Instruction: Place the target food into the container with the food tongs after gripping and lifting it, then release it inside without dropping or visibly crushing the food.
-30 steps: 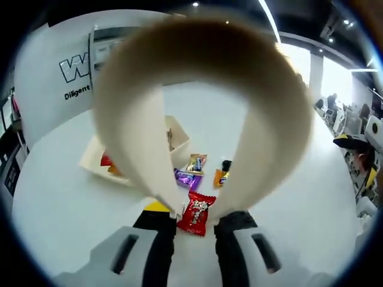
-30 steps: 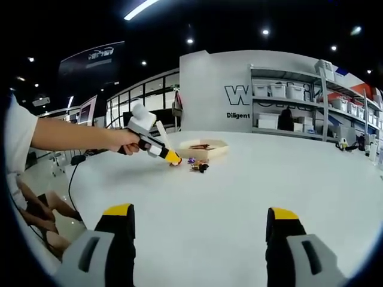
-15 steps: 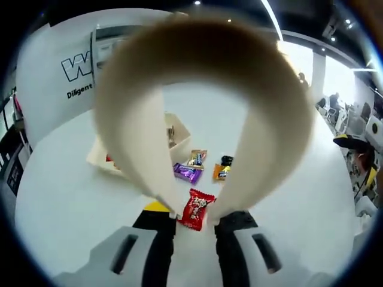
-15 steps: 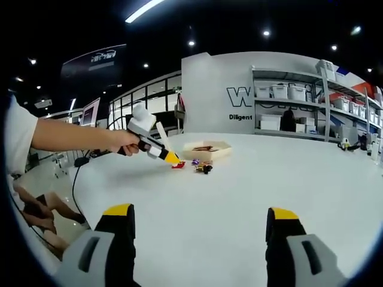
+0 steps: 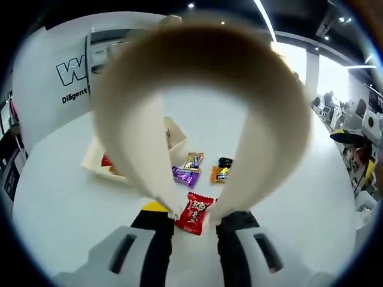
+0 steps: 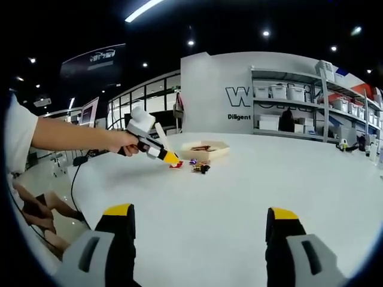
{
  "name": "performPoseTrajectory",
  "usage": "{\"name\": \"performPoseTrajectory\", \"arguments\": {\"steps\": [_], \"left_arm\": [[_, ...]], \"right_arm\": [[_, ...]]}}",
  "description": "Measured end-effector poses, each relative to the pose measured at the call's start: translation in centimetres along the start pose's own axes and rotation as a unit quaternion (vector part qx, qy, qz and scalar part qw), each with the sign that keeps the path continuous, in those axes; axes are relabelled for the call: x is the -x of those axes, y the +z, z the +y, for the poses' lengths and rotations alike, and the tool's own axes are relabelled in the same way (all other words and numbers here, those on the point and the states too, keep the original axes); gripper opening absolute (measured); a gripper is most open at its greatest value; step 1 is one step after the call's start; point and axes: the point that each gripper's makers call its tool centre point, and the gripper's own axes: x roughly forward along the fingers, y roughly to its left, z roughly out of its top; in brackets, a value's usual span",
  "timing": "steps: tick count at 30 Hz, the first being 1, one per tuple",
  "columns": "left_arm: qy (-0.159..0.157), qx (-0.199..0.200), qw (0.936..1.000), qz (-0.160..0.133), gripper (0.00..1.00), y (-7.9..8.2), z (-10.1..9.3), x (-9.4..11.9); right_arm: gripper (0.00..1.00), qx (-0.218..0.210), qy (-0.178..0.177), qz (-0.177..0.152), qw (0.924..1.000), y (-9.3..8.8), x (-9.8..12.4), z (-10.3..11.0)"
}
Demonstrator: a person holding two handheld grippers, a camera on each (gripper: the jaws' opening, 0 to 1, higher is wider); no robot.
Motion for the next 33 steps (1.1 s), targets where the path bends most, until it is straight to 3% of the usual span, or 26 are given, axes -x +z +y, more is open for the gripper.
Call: {"name": "performPoseTrajectory", "arguments": {"steps": [33], "left_arm": [[-0.012,0.037,0.9991,-0.018,0.24,-0.34,0.07,-0.81]], "right_arm": [[0.88,-0.008,-0.001,0.002,1.0000,-0.36,-0.14,-0.10]]}}
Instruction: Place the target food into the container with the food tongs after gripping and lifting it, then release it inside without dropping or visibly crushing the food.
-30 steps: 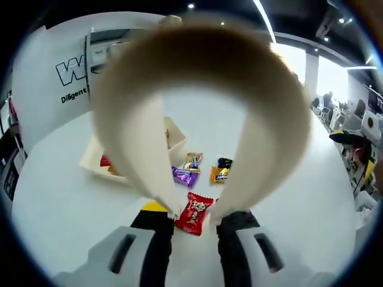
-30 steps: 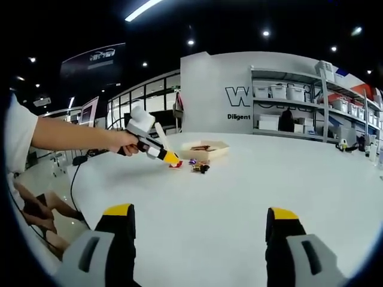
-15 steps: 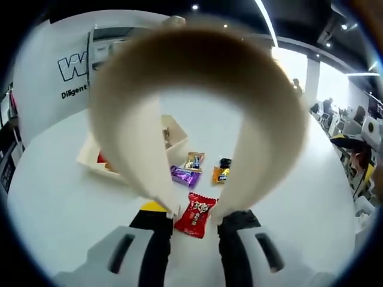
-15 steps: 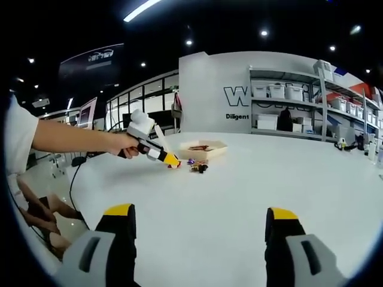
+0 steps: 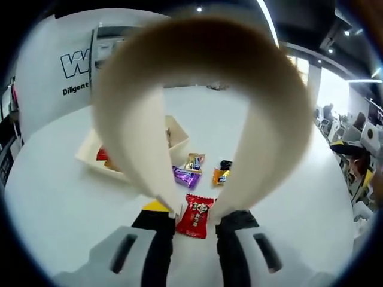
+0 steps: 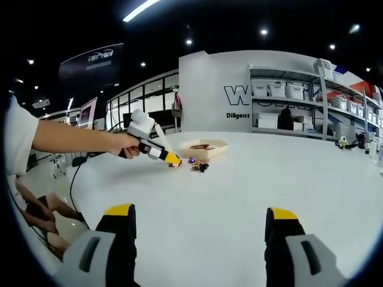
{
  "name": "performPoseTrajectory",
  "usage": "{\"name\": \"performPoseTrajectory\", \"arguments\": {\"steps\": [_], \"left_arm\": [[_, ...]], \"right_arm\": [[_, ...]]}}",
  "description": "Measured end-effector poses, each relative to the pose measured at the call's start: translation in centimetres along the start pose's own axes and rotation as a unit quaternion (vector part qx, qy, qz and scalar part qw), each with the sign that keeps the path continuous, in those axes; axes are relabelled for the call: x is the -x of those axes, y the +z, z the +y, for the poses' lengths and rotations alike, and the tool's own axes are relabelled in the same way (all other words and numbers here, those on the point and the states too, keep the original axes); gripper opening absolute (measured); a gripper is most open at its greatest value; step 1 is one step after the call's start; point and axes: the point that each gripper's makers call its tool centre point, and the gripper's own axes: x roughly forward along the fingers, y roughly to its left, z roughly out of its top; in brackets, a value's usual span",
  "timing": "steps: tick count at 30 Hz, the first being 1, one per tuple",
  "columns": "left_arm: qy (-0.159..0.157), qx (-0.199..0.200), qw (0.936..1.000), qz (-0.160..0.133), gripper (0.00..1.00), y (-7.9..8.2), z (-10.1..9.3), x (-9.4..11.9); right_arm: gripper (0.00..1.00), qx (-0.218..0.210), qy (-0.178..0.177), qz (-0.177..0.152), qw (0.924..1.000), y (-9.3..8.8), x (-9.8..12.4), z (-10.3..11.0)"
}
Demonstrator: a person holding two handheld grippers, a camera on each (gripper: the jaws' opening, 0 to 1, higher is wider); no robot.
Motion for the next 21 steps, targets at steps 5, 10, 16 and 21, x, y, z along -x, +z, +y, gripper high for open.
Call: {"name": "performPoseTrajectory", "arguments": {"steps": [5,10,16,21], "left_arm": [[0.002,0.006,1.0000,-0.006,0.23,-0.02,-0.01,0.00],[0.011,0.018,0.9997,-0.010,0.22,-0.04,0.04,0.03],[0.028,0.025,0.9993,-0.004,0.20,-0.03,-0.19,0.01],[0.038,0.008,0.9992,-0.013,0.19,-0.08,-0.55,0.09]], "right_arm": [[0.88,0.000,0.001,0.001,1.0000,-0.11,-0.04,0.02],[0.87,0.000,-0.001,0.004,1.0000,-0.40,0.04,-0.12],[0.87,-0.002,-0.002,0.005,1.0000,-0.66,0.33,-0.29],[0.86,-0.002,-0.004,0.008,1.0000,-0.86,0.37,-0.49]]}}
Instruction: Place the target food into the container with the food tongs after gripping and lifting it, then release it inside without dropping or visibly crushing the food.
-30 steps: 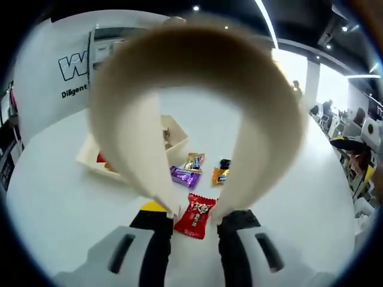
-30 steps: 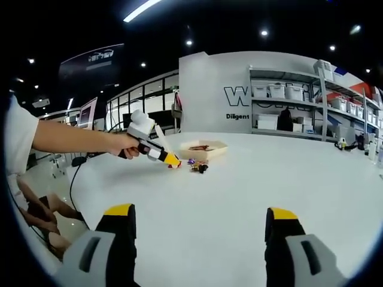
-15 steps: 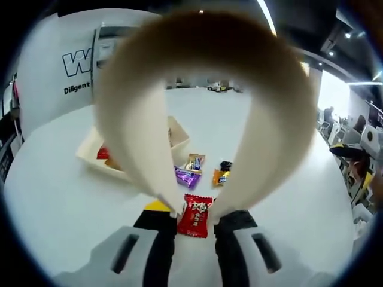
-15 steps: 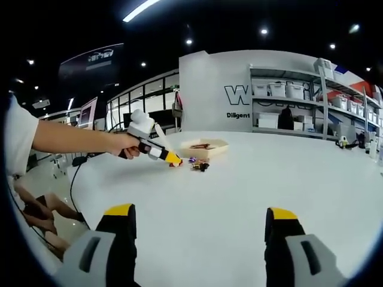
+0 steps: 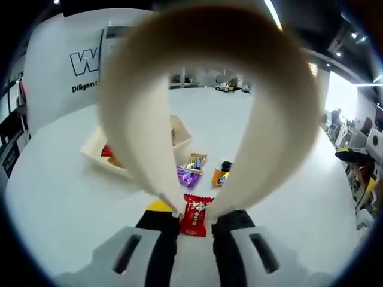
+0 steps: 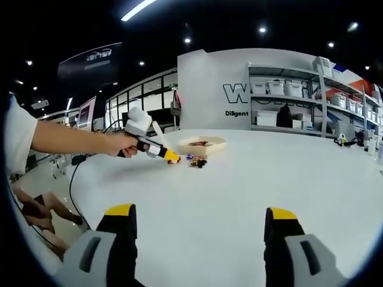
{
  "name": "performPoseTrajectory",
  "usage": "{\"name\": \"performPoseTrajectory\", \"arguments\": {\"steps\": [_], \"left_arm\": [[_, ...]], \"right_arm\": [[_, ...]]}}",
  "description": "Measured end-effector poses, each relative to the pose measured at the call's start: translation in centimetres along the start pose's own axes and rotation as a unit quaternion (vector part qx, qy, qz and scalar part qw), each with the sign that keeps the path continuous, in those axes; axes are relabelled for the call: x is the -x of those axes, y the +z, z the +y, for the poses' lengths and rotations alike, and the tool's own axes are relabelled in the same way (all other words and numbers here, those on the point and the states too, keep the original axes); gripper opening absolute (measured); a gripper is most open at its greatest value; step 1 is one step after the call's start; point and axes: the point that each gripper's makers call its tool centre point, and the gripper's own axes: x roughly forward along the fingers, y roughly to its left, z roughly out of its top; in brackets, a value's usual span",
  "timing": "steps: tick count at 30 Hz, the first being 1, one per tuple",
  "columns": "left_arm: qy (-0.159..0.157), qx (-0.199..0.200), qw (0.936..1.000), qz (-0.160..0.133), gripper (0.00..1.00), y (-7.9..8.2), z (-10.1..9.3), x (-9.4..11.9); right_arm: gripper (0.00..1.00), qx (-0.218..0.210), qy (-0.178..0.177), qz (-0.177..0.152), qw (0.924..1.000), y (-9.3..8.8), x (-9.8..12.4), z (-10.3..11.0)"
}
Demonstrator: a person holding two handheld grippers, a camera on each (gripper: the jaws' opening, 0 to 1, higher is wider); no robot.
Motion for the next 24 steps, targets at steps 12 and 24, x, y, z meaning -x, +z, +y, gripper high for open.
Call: {"name": "performPoseTrajectory", "arguments": {"steps": [12,24], "left_arm": [[0.002,-0.010,0.9998,-0.015,0.19,0.08,-0.11,0.10],[-0.001,0.014,0.9998,-0.011,0.19,-0.01,-0.08,0.20]], "right_arm": [[0.86,0.004,0.009,-0.002,0.9999,0.44,-0.39,0.21],[0.86,-0.006,0.008,-0.005,0.9999,0.30,-0.49,0.08]]}}
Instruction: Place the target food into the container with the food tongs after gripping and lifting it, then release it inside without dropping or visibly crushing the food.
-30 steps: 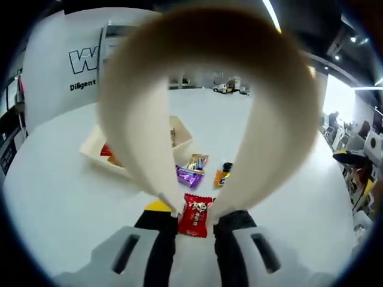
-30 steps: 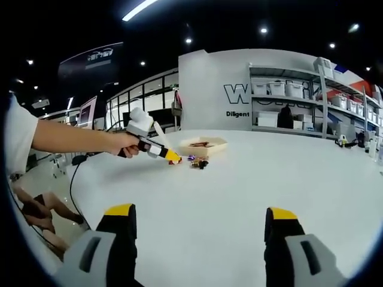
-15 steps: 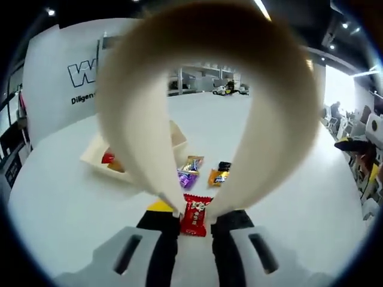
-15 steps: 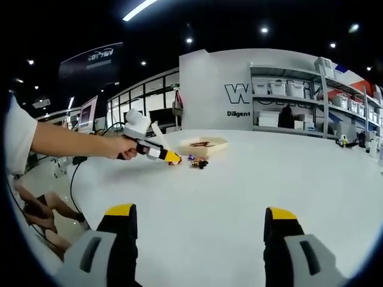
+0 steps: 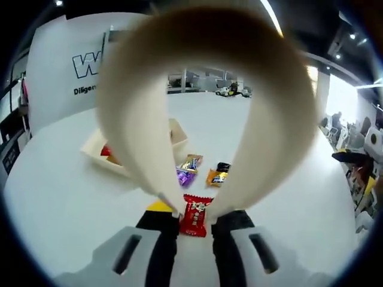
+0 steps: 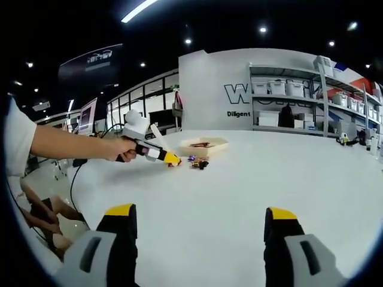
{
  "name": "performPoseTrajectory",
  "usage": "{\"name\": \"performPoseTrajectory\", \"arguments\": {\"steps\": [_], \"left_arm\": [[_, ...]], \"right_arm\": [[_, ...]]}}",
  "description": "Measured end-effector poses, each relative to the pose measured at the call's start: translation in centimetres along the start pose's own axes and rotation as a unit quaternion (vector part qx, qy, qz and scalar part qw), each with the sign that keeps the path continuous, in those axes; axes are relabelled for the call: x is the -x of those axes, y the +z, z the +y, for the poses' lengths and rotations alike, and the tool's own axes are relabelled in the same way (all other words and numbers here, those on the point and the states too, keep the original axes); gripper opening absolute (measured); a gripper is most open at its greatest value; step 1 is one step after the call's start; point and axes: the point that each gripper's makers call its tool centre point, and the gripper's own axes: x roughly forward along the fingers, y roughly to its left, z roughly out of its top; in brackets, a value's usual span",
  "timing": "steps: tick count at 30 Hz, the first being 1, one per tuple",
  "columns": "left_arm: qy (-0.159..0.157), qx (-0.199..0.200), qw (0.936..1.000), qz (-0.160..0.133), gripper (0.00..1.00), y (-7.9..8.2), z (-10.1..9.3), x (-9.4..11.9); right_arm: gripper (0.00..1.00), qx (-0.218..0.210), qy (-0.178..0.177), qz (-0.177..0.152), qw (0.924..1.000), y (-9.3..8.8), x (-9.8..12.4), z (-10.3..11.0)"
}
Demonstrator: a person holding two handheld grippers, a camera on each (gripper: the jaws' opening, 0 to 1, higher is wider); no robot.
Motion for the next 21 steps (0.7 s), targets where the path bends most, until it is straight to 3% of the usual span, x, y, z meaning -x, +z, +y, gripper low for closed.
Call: {"name": "performPoseTrajectory", "arguments": {"steps": [6,15,17,21], "left_arm": [[-0.003,0.003,1.0000,-0.001,0.19,0.3,0.1,0.0],[-0.019,0.001,0.9996,-0.023,0.20,3.4,-0.3,0.6],[-0.010,-0.009,0.9995,-0.030,0.20,4.0,0.1,0.7],[-0.009,0.007,0.9992,-0.040,0.20,5.0,0.8,0.6]], "right_arm": [[0.86,-0.002,-0.002,0.002,1.0000,-0.1,-0.2,-0.1],[0.86,0.000,0.000,0.005,1.0000,-0.1,-0.7,-0.2],[0.86,0.001,0.000,0.005,1.0000,-0.1,-0.7,-0.1],[0.86,0.000,0.001,0.007,1.0000,-0.3,-0.8,0.0]]}}
